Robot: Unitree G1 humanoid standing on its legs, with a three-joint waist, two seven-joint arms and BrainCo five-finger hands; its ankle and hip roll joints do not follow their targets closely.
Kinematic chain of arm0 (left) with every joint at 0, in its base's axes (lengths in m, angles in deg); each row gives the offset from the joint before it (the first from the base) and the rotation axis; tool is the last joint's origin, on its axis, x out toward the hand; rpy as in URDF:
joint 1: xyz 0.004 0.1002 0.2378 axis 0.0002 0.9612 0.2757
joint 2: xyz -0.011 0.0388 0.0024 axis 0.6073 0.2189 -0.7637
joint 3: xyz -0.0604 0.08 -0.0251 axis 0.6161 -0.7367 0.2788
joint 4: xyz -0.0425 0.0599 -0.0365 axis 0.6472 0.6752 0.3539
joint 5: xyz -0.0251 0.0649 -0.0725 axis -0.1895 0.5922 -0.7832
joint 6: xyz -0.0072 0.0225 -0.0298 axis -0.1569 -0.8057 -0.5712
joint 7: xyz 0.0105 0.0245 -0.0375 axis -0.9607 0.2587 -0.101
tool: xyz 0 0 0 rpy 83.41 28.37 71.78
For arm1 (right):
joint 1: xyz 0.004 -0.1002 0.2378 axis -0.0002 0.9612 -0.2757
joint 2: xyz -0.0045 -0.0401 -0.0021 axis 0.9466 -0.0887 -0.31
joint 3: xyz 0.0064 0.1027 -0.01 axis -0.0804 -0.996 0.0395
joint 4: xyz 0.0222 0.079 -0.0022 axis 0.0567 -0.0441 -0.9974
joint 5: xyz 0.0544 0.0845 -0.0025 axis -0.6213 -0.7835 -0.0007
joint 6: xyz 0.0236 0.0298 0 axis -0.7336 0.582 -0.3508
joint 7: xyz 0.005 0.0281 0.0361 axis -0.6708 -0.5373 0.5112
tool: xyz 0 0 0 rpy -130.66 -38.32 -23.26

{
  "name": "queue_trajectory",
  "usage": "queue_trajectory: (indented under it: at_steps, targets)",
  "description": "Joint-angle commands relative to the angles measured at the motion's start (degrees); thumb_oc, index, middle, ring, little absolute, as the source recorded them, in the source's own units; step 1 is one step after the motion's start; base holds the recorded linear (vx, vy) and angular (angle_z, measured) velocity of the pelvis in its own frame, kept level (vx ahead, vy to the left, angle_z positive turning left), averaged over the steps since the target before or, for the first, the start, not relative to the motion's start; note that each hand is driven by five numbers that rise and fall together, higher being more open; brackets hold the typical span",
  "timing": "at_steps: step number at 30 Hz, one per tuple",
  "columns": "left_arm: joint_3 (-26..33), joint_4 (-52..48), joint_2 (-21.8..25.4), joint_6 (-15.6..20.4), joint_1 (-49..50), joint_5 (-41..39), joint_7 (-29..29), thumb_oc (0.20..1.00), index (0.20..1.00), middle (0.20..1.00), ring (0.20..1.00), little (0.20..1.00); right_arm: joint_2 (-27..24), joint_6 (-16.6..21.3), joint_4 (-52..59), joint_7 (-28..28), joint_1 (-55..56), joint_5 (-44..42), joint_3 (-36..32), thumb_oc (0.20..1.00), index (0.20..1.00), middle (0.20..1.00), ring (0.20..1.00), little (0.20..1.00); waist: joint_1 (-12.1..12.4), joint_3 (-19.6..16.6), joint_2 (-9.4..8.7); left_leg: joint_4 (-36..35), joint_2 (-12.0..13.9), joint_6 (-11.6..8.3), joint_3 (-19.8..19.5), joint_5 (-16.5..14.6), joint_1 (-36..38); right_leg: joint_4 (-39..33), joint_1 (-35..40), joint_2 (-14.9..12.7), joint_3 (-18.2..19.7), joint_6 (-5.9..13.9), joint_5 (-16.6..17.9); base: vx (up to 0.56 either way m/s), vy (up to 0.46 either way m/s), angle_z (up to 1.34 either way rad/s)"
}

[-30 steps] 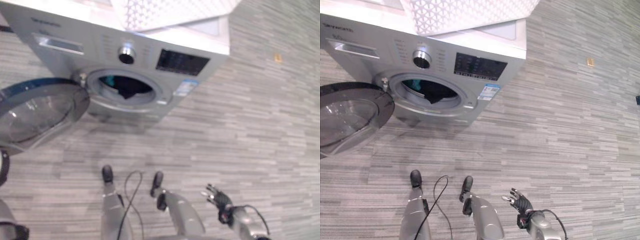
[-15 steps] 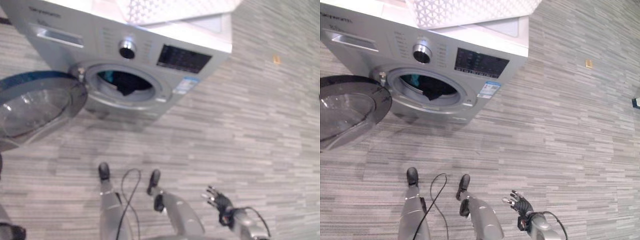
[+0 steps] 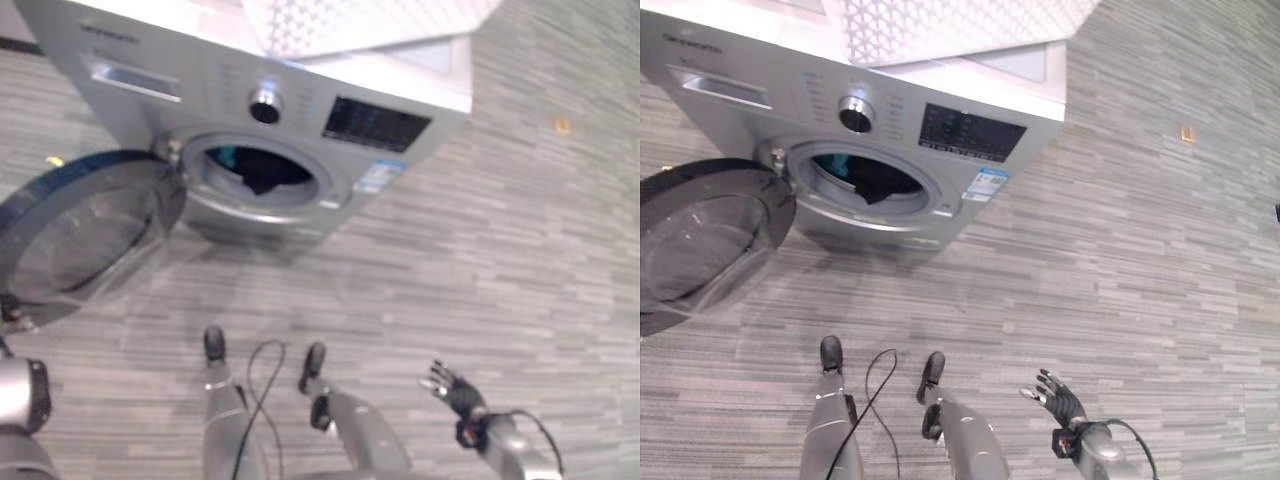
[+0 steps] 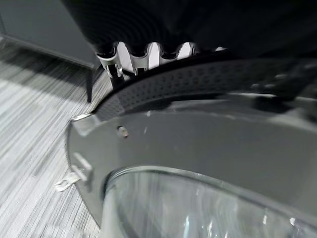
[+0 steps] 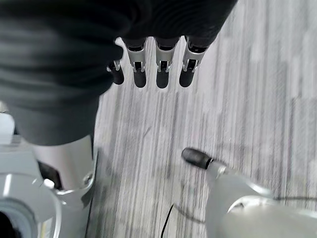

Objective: Grab the laundry basket,head to the washer,open it,put in the laundry and shut it.

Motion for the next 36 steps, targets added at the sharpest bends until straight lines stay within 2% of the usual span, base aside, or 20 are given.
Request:
queue_trajectory:
  at_steps: [1, 2, 4, 6, 7, 8, 13, 20, 25, 28, 31, 33, 34, 36]
  targets:
    - [-8.8, -2.4, -24.2, -0.2, 5.8, 7.3, 5.0, 1.000, 1.000, 1.000, 1.000, 1.000, 1.0, 1.1, 1.4, 1.9, -2.3, 2.1, -0.1, 1.000, 1.000, 1.000, 1.000, 1.000, -5.1, 1.6, -7.12, 6.1, 1.6, 1.83, -2.0, -3.8, -3.7, 3.0, -1.7, -4.2, 4.4, 4.66, 0.3, -0.01, 0.067, 0.08]
    - [-12.3, -12.5, -28.6, 1.8, 10.9, 6.3, 4.7, 1.000, 1.000, 1.000, 1.000, 1.000, 1.5, 1.6, 1.1, 2.7, -2.5, 2.1, -1.0, 1.000, 1.000, 1.000, 1.000, 1.000, -4.0, 3.1, -5.39, 5.7, 1.0, 2.01, -2.0, -3.7, -3.1, 3.5, -1.2, -4.6, 4.1, 4.71, -0.2, -0.02, 0.094, 0.05]
    - [-15.4, -22.0, -31.1, 4.4, 14.8, 1.6, 6.6, 1.000, 1.000, 1.000, 1.000, 1.000, 1.9, 2.0, 1.3, 2.4, -2.5, 1.9, -1.4, 1.000, 1.000, 1.000, 1.000, 1.000, -3.0, 4.2, -4.15, 5.4, 0.7, 2.07, -1.9, -3.7, -2.0, 4.0, -0.5, -4.9, 4.0, 4.78, -0.7, -0.01, 0.064, 0.16]
    - [-16.5, -24.8, -31.6, 5.2, 15.9, -0.1, 7.6, 1.000, 1.000, 1.000, 1.000, 1.000, 1.9, 2.0, 1.1, 2.2, -2.5, 1.9, -1.4, 1.000, 1.000, 1.000, 1.000, 1.000, -2.8, 4.5, -3.79, 5.2, 0.5, 2.11, -1.8, -3.6, -1.5, 4.1, -0.1, -5.1, 3.9, 4.83, -0.8, 0.00, 0.022, 0.19]
    - [-19.8, -32.4, -31.8, 6.5, 17.6, -2.1, 8.5, 1.000, 1.000, 1.000, 1.000, 1.000, 1.5, 2.1, 0.9, 1.4, -2.5, 2.4, -0.9, 1.000, 1.000, 1.000, 1.000, 1.000, -2.3, 4.9, -2.87, 5.0, 0.2, 2.15, -1.8, -3.6, -0.9, 4.4, 0.4, -5.3, 3.8, 4.87, -1.2, 0.00, 0.018, 0.13]
    - [-19.8, -32.5, -31.8, 6.5, 17.7, -2.1, 8.5, 1.000, 1.000, 1.000, 1.000, 1.000, 1.5, 2.1, 0.9, 1.4, -2.5, 2.4, -0.9, 1.000, 1.000, 1.000, 1.000, 1.000, -2.3, 4.9, -2.88, 5.0, 0.2, 2.15, -1.8, -3.6, -0.8, 4.4, 0.4, -5.3, 3.8, 4.87, -1.2, 0.00, 0.026, 0.10]
    - [-27.0, -47.2, -32.4, 8.0, 16.9, -7.5, 11.2, 1.000, 1.000, 1.000, 1.000, 1.000, 0.9, 2.3, -2.0, 0.1, -2.7, 3.4, -0.7, 1.000, 1.000, 1.000, 1.000, 1.000, -1.9, 5.4, -0.65, 4.6, -0.5, 2.39, -1.6, -3.8, 0.8, 5.4, 1.6, -6.1, 3.5, 4.96, -2.0, -0.01, 0.015, 0.00]
    - [-31.0, -51.6, -34.3, 8.3, 11.8, -7.5, 11.4, 1.000, 1.000, 1.000, 1.000, 1.000, 1.0, 2.6, -4.0, 0.0, -3.7, 3.7, -1.0, 1.000, 1.000, 1.000, 1.000, 1.000, -2.3, 5.5, 0.19, 4.5, -1.0, 2.65, -1.2, -4.2, 2.0, 6.3, 1.9, -6.8, 3.9, 5.08, -2.2, -0.02, 0.026, -0.09]
    - [-32.1, -58.2, -32.4, 9.8, 9.8, -6.6, 12.0, 1.000, 1.000, 1.000, 1.000, 1.000, 0.8, 3.3, -3.7, -0.1, -4.2, 3.3, -1.3, 1.000, 1.000, 1.000, 1.000, 1.000, -2.5, 6.0, 0.73, 5.0, -1.1, 2.82, -0.6, -4.7, 2.6, 6.3, 2.0, -7.0, 4.6, 5.35, -2.0, -0.03, 0.024, -0.11]
    - [-33.3, -61.1, -31.2, 11.3, 9.6, -4.7, 12.9, 1.000, 1.000, 1.000, 1.000, 1.000, 0.9, 4.1, -4.2, -0.5, -4.2, 3.2, -1.4, 1.000, 1.000, 1.000, 1.000, 1.000, -2.4, 6.2, 1.03, 5.1, -1.2, 2.80, -0.3, -4.9, 2.8, 6.5, 2.0, -7.3, 4.6, 5.30, -2.1, 0.00, 0.000, 0.00]
    - [-33.3, -64.4, -30.4, 13.4, 11.2, -6.4, 13.7, 1.000, 1.000, 1.000, 1.000, 1.000, 1.5, 4.9, -4.7, -0.8, -4.0, 2.7, -1.5, 1.000, 1.000, 1.000, 1.000, 1.000, -2.3, 6.2, 1.25, 5.2, -1.4, 2.84, -0.3, -5.0, 2.9, 6.6, 2.2, -7.5, 4.6, 5.26, -2.0, 0.00, 0.000, 0.00]
    - [-31.8, -67.2, -28.9, 15.6, 14.7, -9.0, 14.7, 1.000, 1.000, 1.000, 1.000, 1.000, 2.3, 5.7, -5.2, -1.0, -3.6, 2.5, -1.5, 1.000, 1.000, 1.000, 1.000, 1.000, -1.9, 6.0, 1.42, 5.0, -1.4, 2.80, -0.2, -5.0, 3.2, 6.6, 2.4, -7.6, 4.6, 5.26, -2.1, 0.00, 0.000, 0.00]
    - [-31.8, -67.3, -28.9, 15.6, 14.8, -9.0, 14.7, 1.000, 1.000, 1.000, 1.000, 1.000, 2.3, 5.7, -5.2, -1.0, -3.5, 2.5, -1.5, 1.000, 1.000, 1.000, 1.000, 1.000, -2.0, 6.0, 1.38, 5.0, -1.4, 2.80, -0.2, -5.0, 3.2, 6.6, 2.4, -7.6, 4.6, 5.26, -2.1, -0.01, -0.013, -0.04]
    - [-28.9, -68.9, -26.1, 18.6, 20.2, -9.7, 15.4, 1.000, 1.000, 1.000, 1.000, 1.000, 3.4, 6.8, -5.3, -1.4, -2.7, 2.3, -1.5, 1.000, 1.000, 1.000, 1.000, 1.000, -1.1, 5.1, 1.69, 4.5, -1.4, 2.65, 0.1, -4.9, 4.2, 6.5, 3.2, -7.6, 4.8, 5.23, -2.3, 0.00, -0.019, -0.06]
